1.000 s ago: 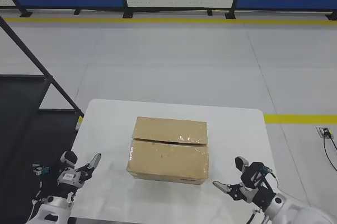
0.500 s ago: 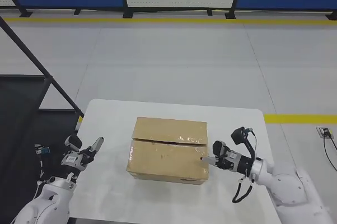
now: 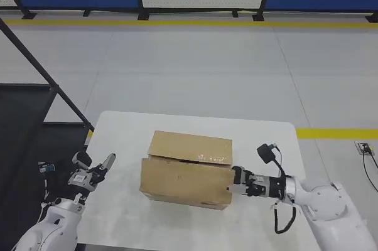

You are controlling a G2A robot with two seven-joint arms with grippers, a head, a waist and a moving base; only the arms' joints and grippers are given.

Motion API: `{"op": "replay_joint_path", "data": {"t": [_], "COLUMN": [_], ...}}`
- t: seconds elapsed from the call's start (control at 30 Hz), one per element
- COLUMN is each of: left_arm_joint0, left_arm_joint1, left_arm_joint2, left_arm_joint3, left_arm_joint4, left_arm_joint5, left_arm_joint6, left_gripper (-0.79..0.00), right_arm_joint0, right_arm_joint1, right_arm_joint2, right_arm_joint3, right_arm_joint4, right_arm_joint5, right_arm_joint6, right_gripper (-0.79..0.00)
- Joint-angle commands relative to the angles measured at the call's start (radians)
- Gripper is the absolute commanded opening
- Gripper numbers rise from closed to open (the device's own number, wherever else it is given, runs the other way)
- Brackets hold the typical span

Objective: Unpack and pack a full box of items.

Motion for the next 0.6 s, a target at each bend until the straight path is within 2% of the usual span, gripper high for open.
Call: {"op": "replay_joint_path", "data": {"t": [0.0,0.13,0.27,0.4,0.57], "left_arm_joint0": [0.000,0.006,0.012,0.021,0.034], "left_arm_joint1": [0.000,0.000,0.003,0.010,0.027], "left_arm_joint2": [0.000,0.005,0.011,0.011,0.012], "left_arm_joint3": [0.000,-0.005,-0.008,-0.004,0.007], "left_arm_joint4": [0.000,0.005,0.027,0.038,0.153], "left_arm_joint5": [0.000,-0.023,-0.076,-0.192,-0.389], "left_arm_joint6": [0.000,0.004,-0.006,-0.050,-0.117], "left_gripper": [0.000,0.000,0.000,0.000,0.000], "right_arm_joint0": [-0.009,-0.040,-0.075,-0.101,-0.112], "right_arm_joint1": [0.008,0.026,0.056,0.089,0.129], "right_arm_joint2": [0.016,0.026,0.018,-0.015,-0.076], "right_arm_joint3": [-0.017,-0.092,-0.174,-0.220,-0.224], "right_arm_joint4": [0.071,0.143,0.132,0.100,0.040], "right_arm_joint5": [-0.023,-0.017,-0.009,-0.013,-0.025], "right_arm_joint6": [0.054,0.082,0.090,0.085,0.074], "right_gripper": [0.000,0.000,0.000,0.000,0.000]}}
